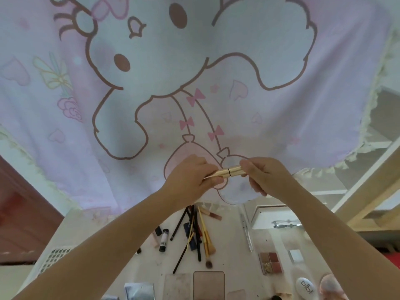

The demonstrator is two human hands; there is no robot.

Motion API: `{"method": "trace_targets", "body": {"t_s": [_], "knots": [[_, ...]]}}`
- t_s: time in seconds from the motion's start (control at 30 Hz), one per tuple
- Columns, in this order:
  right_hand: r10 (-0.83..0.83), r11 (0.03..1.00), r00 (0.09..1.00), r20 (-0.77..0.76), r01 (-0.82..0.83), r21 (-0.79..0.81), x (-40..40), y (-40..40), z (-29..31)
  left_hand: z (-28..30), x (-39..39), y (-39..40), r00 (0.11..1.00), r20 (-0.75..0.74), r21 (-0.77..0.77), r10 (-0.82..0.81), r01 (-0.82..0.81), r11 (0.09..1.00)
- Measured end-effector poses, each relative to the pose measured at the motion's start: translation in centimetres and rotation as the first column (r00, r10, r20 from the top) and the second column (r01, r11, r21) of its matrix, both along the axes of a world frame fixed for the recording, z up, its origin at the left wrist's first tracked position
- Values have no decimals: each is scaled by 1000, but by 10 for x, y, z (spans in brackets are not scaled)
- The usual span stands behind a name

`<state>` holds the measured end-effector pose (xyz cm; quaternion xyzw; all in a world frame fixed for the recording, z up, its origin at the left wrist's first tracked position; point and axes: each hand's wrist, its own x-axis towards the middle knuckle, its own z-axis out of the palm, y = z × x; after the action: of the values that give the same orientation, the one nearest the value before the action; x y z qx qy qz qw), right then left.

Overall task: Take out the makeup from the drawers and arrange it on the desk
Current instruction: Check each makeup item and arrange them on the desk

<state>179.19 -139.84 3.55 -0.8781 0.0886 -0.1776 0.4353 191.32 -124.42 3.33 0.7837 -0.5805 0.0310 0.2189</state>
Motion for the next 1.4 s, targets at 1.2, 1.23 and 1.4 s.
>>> {"method": "trace_targets", "body": {"t_s": [1.2,1.23,1.4], "knots": [[183,978,980,-79,-190,-82,7,7,1,8,8,24,971,229,278,-74,8,960],[197,980,980,-20,-198,-38,5,6,3,8,9,23,975,212,277,-72,11,961],[244,962,969,-20,-240,133,1,-1,-2,10,13,15,979,189,257,-73,22,966]]}}
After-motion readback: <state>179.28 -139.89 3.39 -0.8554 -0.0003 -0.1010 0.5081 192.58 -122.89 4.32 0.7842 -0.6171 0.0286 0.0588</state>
